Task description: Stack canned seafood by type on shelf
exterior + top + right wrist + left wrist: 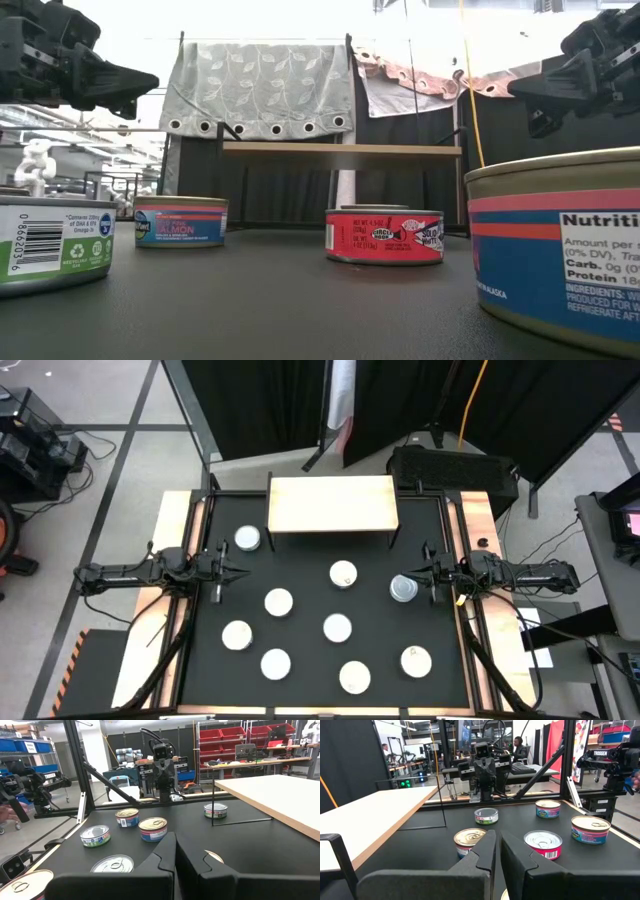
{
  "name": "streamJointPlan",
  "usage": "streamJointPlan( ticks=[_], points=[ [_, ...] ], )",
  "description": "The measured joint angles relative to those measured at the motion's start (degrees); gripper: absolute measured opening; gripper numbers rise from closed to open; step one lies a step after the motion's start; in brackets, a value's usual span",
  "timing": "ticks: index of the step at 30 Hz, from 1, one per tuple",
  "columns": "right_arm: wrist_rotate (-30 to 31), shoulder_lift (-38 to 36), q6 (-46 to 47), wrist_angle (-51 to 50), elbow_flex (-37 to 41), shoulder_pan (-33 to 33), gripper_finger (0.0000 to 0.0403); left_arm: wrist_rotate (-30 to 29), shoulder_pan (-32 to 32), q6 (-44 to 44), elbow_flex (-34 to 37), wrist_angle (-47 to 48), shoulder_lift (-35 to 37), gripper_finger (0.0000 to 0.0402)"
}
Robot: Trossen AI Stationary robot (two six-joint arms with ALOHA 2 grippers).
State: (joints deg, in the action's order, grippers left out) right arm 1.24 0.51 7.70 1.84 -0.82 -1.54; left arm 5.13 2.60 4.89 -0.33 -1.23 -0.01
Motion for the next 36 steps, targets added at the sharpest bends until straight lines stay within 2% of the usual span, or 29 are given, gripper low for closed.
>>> streamJointPlan(
  ticks=[12,36],
  points=[
    [0.2,0.0,-3.9,0.0,0.0,0.0,0.0000,0.0,0.0,0.0,0.0,0.0,0.0,0.0029],
    [0.2,0.0,-3.8,0.0,0.0,0.0,0.0000,0.0,0.0,0.0,0.0,0.0,0.0,0.0029]
  ],
)
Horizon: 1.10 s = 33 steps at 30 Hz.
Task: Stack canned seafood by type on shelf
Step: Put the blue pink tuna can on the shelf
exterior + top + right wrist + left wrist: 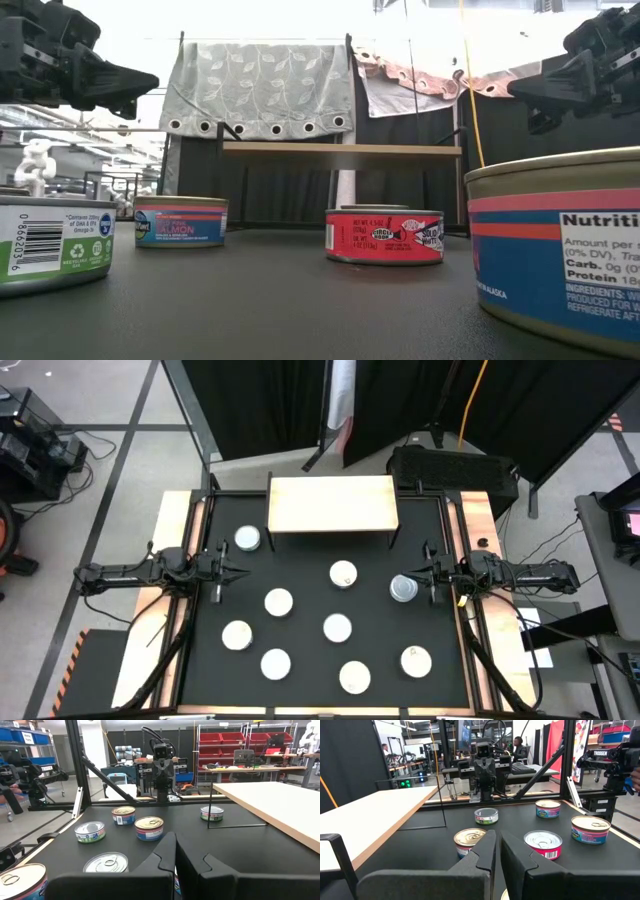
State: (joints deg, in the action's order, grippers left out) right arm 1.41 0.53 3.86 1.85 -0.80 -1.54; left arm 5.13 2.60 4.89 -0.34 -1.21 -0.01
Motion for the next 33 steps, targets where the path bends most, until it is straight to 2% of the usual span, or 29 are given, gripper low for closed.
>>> streamJointPlan(
  ticks=[5,11,15,18,21,24,33],
  points=[
    [0.0,0.0,0.1,0.0,0.0,0.0,0.0000,0.0,0.0,0.0,0.0,0.0,0.0,0.0029],
    [0.0,0.0,5.1,0.0,0.0,0.0,0.0000,0.0,0.0,0.0,0.0,0.0,0.0,0.0029],
    [-0.2,0.0,4.1,0.0,-0.2,0.0,0.0000,0.0,0.0,0.0,0.0,0.0,0.0,0.0029],
    [-0.2,0.1,4.8,-0.3,-3.1,0.0,0.0000,0.0,0.0,0.0,0.0,0.0,0.0,0.0029],
    [-0.2,1.4,5.3,-2.2,-10.0,0.0,0.0000,0.0,0.0,0.0,0.0,0.0,0.0,0.0029],
    [-0.2,5.5,3.6,-8.6,-20.3,0.0,0.0000,0.0,0.0,0.0,0.0,0.0,0.0,0.0029],
    [0.2,28.4,-0.3,-24.9,-55.2,0.0,0.0000,0.0,0.0,0.0,0.0,0.0,0.0,0.0029]
  ],
)
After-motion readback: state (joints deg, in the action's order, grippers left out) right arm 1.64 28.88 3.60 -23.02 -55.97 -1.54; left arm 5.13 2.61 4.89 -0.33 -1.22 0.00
